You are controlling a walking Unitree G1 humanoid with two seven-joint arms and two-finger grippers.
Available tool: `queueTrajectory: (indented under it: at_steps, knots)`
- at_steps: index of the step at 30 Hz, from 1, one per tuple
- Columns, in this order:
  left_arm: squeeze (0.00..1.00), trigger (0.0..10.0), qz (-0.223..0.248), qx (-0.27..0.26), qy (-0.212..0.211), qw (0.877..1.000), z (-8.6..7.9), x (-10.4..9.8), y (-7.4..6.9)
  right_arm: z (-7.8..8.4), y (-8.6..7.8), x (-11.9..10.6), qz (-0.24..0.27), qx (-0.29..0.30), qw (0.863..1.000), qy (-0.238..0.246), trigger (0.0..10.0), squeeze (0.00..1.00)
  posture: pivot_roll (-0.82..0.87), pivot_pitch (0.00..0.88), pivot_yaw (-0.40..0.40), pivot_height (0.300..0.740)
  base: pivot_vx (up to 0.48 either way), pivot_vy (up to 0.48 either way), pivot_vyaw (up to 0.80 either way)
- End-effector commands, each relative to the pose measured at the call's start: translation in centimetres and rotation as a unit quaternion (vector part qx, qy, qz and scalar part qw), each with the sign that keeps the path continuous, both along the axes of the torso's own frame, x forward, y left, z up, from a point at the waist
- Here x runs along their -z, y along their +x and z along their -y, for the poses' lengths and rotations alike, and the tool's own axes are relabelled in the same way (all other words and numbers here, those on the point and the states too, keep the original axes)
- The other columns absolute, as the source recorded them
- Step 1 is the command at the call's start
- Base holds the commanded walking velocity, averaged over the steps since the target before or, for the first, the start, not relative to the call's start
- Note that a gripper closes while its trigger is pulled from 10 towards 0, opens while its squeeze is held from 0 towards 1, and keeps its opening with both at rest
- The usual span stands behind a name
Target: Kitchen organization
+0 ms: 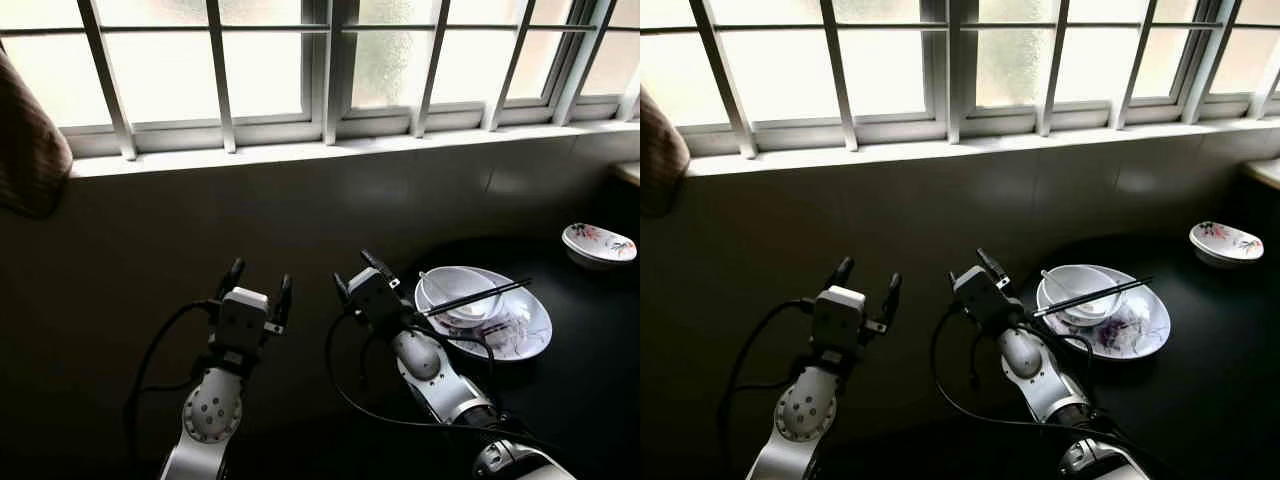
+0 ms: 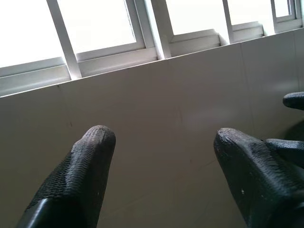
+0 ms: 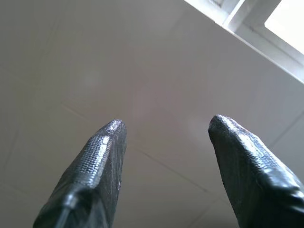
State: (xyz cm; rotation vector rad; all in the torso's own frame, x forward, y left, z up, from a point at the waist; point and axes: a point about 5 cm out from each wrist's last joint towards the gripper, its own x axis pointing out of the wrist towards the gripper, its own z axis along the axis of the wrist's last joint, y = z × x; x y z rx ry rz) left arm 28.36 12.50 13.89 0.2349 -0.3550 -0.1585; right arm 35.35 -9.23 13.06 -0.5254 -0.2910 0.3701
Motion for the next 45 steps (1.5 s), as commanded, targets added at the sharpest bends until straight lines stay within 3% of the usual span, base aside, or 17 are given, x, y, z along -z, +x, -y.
queueTrajectory:
  at_steps: [1, 9, 16, 22, 35, 40, 45]
  knots:
    - [0.0, 10.0, 0.002, -0.001, 0.004, 1.0, -0.1, -0.3, 0.3, 0.1, 0.2, -0.4, 0.004, 0.003, 1.0, -0.002, 10.0, 0.0, 0.08, 0.0, -0.071, 0.74, 0.0, 0.0, 0.0]
    - [0.0, 10.0, 0.004, -0.002, -0.009, 1.0, -0.3, -0.4, 0.3, 0.4, 0.2, -0.2, -0.003, 0.007, 1.0, -0.009, 10.0, 0.0, 0.07, 0.0, -0.07, 0.74, 0.03, 0.0, 0.0]
    - [0.0, 10.0, 0.005, -0.004, -0.011, 1.0, -0.4, -0.4, 0.3, -0.3, -0.1, -0.3, 0.01, -0.011, 1.0, -0.027, 10.0, 0.0, 0.07, 0.0, -0.07, 0.74, 0.271, 0.0, 0.23]
    - [0.0, 10.0, 0.005, -0.003, -0.01, 1.0, -0.3, -0.4, 0.3, -0.5, -0.1, -0.5, 0.009, -0.016, 1.0, -0.013, 10.0, 0.0, 0.07, 0.0, -0.071, 0.74, 0.272, 0.0, 0.8]
    - [0.0, 10.0, 0.003, -0.003, -0.011, 1.0, -0.1, -0.4, 0.3, 0.0, -0.3, 0.0, -0.004, -0.006, 1.0, -0.008, 10.0, 0.0, 0.07, 0.0, -0.071, 0.74, 0.037, 0.0, 0.0]
    - [0.0, 10.0, -0.001, 0.001, -0.011, 1.0, 0.0, -0.1, 0.2, 1.2, 0.0, 0.6, 0.019, 0.067, 0.994, -0.083, 10.0, 0.0, 0.07, 0.0, -0.073, 0.74, 0.0, 0.0, 0.0]
    - [0.0, 10.0, -0.002, 0.002, -0.01, 1.0, 0.0, -0.1, 0.2, 1.7, 0.0, 1.1, 0.024, 0.104, 0.987, -0.121, 10.0, 0.0, 0.06, 0.0, -0.073, 0.74, 0.0, 0.0, 0.0]
